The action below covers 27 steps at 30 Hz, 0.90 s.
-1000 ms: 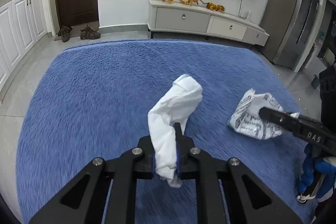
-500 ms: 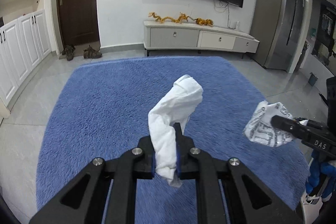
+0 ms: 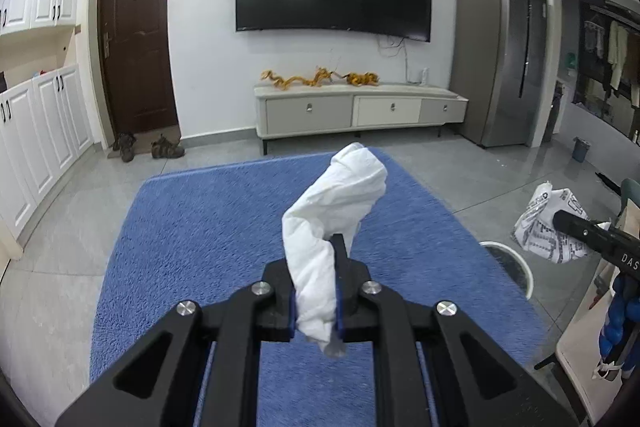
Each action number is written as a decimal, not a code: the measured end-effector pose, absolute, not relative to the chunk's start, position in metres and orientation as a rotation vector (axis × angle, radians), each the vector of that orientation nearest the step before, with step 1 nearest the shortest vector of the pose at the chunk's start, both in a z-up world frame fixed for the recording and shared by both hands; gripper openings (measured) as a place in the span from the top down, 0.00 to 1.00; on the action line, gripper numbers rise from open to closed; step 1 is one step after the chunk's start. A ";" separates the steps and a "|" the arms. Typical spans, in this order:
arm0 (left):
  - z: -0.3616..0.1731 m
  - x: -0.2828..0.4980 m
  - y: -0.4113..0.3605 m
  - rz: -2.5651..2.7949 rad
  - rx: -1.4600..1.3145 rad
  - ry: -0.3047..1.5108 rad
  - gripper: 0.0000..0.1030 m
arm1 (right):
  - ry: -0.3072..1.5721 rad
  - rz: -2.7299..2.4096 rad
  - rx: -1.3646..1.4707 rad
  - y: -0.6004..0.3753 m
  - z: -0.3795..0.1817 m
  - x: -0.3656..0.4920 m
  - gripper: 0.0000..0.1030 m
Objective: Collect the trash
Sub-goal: 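Carry the cloth and plastic bag over the trash bin and open both tools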
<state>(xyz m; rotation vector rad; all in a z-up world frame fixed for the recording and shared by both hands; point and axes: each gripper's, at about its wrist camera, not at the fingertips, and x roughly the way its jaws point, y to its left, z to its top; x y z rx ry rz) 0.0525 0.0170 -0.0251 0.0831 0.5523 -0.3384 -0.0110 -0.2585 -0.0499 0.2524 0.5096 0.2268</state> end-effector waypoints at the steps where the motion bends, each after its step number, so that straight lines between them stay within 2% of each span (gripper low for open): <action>1: -0.022 0.047 0.014 -0.346 0.086 0.543 0.88 | 0.500 0.219 0.251 -0.261 -0.047 -0.016 0.87; 16: 0.013 0.005 -0.087 -0.524 0.185 0.473 0.88 | 0.339 0.024 0.289 -0.335 -0.020 -0.107 0.87; 27: -0.028 0.025 -0.236 -0.695 0.346 0.593 0.88 | 0.359 -0.227 0.398 -0.429 -0.073 -0.121 0.87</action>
